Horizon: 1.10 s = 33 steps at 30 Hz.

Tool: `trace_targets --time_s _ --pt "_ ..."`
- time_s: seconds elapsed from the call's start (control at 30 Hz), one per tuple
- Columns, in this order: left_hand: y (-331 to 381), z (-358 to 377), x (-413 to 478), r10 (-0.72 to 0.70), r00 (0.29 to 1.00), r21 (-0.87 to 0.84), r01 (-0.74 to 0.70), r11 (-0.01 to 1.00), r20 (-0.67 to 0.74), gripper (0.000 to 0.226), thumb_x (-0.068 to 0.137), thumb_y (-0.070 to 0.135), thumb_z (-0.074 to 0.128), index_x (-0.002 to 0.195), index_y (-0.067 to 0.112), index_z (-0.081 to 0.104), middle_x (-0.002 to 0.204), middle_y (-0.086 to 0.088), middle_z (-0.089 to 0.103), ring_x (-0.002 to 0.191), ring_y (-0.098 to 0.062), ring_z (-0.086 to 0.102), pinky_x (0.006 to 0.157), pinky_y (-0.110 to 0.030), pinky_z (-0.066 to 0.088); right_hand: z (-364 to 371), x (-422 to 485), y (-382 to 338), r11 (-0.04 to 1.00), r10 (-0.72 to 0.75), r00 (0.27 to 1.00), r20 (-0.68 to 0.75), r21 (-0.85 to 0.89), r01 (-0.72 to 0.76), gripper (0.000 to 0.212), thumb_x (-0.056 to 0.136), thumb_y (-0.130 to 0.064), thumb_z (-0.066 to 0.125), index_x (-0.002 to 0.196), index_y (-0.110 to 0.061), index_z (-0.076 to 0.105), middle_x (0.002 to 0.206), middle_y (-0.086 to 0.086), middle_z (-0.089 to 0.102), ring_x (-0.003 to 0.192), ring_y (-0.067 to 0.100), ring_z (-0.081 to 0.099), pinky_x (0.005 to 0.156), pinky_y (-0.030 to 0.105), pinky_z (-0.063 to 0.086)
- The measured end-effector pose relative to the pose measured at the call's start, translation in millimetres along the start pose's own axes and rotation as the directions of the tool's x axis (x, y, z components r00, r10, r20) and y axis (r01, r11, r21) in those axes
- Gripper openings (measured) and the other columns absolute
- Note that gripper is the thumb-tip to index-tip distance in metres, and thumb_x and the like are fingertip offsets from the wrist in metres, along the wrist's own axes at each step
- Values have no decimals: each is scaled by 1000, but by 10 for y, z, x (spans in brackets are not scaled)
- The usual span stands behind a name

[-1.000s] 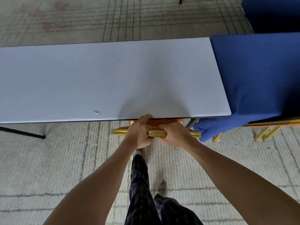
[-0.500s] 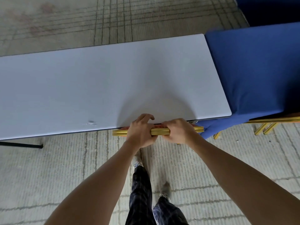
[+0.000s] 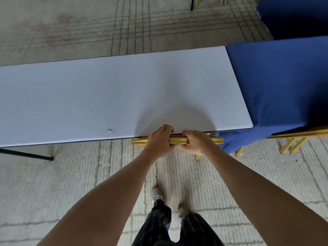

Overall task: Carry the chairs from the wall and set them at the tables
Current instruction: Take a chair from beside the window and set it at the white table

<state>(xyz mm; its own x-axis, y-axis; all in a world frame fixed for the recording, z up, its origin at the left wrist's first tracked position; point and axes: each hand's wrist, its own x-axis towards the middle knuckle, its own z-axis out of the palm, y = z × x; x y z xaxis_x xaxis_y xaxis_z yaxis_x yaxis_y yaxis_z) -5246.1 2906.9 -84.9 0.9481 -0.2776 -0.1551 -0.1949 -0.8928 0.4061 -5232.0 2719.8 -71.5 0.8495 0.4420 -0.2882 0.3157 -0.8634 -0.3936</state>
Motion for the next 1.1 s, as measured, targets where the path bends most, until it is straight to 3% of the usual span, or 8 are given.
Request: trace_targets --time_s 0.1,0.17,0.3,0.4,0.57,0.67,0.87,1.1 --pt "71 53 -215 -22 998 -50 19 999 -55 52 79 29 67 127 15 51 130 -2 52 118 -25 54 101 -37 40 22 -117 -97 996 -71 995 -64 -50 68 32 86 -39 63 111 -20 55 100 1 67 90 24 65 75 33 48" --pt "108 35 -373 -18 997 -34 16 999 -77 63 80 28 67 138 13 47 145 -6 46 135 -26 42 114 -39 29 -16 -181 -201 994 -93 994 -52 -64 89 48 86 -38 62 127 -18 49 119 4 64 107 26 62 89 36 47" --pt "219 -52 -765 -110 992 -94 104 990 -66 75 88 31 64 153 16 30 162 -7 24 149 -23 19 122 -43 17 -90 -514 -527 993 -111 992 -59 31 113 74 89 -32 63 150 -13 27 153 9 37 141 26 35 114 43 30" --pt "250 -132 -1097 -171 981 -174 153 973 -96 76 89 28 63 155 20 26 164 -5 18 150 -22 17 121 -42 21 -96 -723 -825 974 -189 980 -67 114 196 73 90 -26 61 151 -12 23 157 9 29 146 24 25 116 38 26" --pt "45 -347 -1931 -315 931 -234 270 934 -185 72 90 31 63 154 26 28 163 0 22 150 -19 17 122 -35 18 22 -928 -1463 922 -382 924 -28 58 383 66 90 -32 63 146 -11 34 142 9 48 132 26 45 106 42 40" --pt "-185 -547 -2607 -416 873 -252 355 900 -256 69 92 33 60 153 23 30 163 3 21 151 -17 17 123 -39 14 139 -987 -2016 874 -485 874 22 0 486 64 93 -35 61 146 -10 35 147 9 46 132 25 47 106 41 41" --pt "-652 -866 -4131 -664 680 -408 535 740 -311 66 96 37 55 154 31 24 164 11 16 150 -11 15 124 -47 8 607 -1156 -3522 745 -667 741 78 35 666 58 95 -33 56 147 -16 36 149 -1 41 134 17 43 105 35 41" --pt "-1340 -871 -6370 -815 396 -528 623 577 -423 58 94 41 57 148 30 37 160 9 29 149 -11 20 121 -54 13 1685 -1784 -5455 572 -806 555 206 27 820 57 95 -37 56 145 -17 38 148 -2 44 131 16 47 104 33 43"
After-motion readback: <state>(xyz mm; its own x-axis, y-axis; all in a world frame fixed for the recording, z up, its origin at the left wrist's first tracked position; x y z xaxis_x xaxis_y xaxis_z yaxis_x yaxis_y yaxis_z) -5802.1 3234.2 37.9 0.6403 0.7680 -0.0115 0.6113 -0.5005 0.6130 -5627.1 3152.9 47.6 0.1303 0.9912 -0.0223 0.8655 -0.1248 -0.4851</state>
